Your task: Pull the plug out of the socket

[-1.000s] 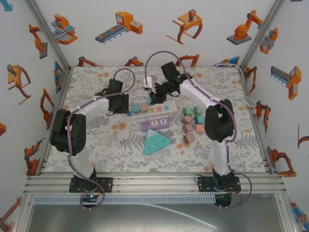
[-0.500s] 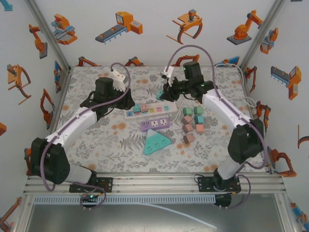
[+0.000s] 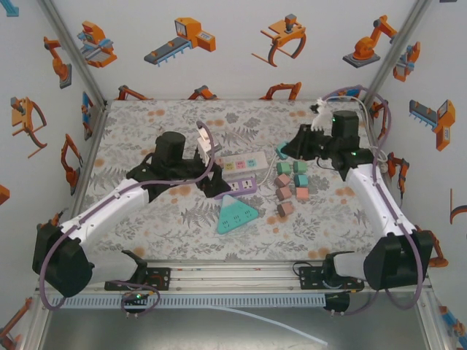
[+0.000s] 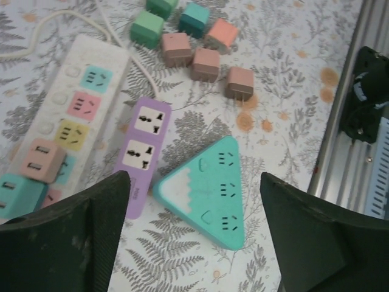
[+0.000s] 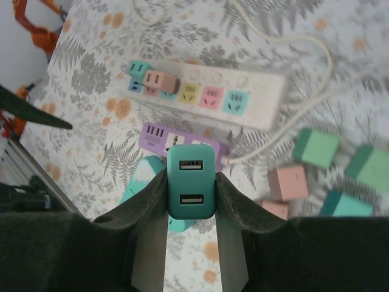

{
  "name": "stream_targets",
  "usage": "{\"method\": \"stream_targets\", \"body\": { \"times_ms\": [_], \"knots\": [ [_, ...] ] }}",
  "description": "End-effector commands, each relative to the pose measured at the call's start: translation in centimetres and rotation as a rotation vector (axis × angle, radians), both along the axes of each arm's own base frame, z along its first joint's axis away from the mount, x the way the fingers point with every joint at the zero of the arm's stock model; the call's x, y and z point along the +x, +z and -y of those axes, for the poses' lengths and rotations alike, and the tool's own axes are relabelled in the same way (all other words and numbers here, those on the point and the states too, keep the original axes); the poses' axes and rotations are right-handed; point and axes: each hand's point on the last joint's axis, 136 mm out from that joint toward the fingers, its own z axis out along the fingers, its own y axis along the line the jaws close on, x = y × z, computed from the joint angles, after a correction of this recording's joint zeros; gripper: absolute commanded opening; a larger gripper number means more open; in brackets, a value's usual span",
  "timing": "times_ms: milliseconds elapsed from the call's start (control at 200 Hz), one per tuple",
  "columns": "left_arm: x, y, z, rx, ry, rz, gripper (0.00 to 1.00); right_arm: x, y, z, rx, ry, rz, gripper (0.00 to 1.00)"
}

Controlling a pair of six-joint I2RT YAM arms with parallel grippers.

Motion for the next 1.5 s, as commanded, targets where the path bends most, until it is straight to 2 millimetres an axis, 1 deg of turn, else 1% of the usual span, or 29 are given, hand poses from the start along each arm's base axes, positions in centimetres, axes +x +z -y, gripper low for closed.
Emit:
{"method": "stream_targets", "body": {
  "times_ms": [0,75,110,160,260,386,471,676,756,916,996,1147,1187,1252,1312,1387,1492],
  "knots": [
    [-1.2,0.5,1.8,-0.027,-0.095,0.03,0.89,-2.5,-2.8,2.3,0.075,-0.115,-0.194,0.1],
    [-1.6,0.3,2.9,-0.029,-0.122,0.027,1.0,-3.7,-4.3,4.4,0.077,-0.196,-0.231,0.1],
    [-1.7,-0.1,3.4,-0.021,-0.131,0.025,0.97,-4.3,-5.1,5.2,0.083,-0.233,-0.248,0.11],
    [-1.8,-0.5,3.9,-0.011,-0.144,0.024,0.97,-5.1,-6.1,6.2,0.088,-0.28,-0.265,0.11],
    [-1.8,-1.0,4.9,-0.013,-0.155,0.019,0.97,-6.3,-8.2,7.6,0.079,-0.348,-0.296,0.12],
    [-2.2,-1.2,6.3,-0.036,-0.174,0.013,0.97,-7.1,-10.9,8.5,0.062,-0.404,-0.346,0.13],
    [-2.6,-1.5,7.0,-0.029,-0.187,0.005,0.97,-7.3,-12.4,8.6,0.079,-0.423,-0.368,0.13],
    [-3.1,-2.1,7.7,-0.016,-0.208,-0.011,0.97,-7.8,-15.8,8.9,0.089,-0.469,-0.389,0.13],
    [-3.2,-2.2,7.9,-0.018,-0.218,-0.017,0.97,-8.0,-16.8,9.2,0.084,-0.492,-0.381,0.14],
    [-3.1,-2.2,8.0,-0.011,-0.218,-0.018,0.97,-8.0,-17.9,8.9,0.14,-0.501,-0.359,0.15],
    [-3.0,-2.3,7.9,-0.001,-0.211,-0.013,0.97,-8.1,-18.5,9.2,0.136,-0.523,-0.363,0.19],
    [-3.0,-2.4,7.7,0.006,-0.208,-0.01,0.97,-8.5,-19.4,9.4,0.127,-0.536,-0.382,0.3],
    [-3.0,-2.3,7.7,0.004,-0.208,-0.007,0.97,-8.6,-19.7,9.5,0.12,-0.545,-0.389,0.36],
    [-3.0,-2.3,7.7,0.005,-0.206,-0.009,0.97,-8.8,-20.0,9.7,0.111,-0.556,-0.396,0.47],
    [-3.0,-2.3,7.7,0.004,-0.202,-0.008,0.97,-9.0,-20.3,9.8,0.106,-0.562,-0.401,0.54],
    [-3.0,-2.4,7.7,0.006,-0.203,-0.007,0.97,-9.1,-20.5,9.8,0.102,-0.564,-0.403,0.57],
    [-3.0,-2.4,7.7,0.007,-0.206,-0.008,0.97,-9.3,-20.6,9.9,0.095,-0.569,-0.41,0.57]
  ]
}}
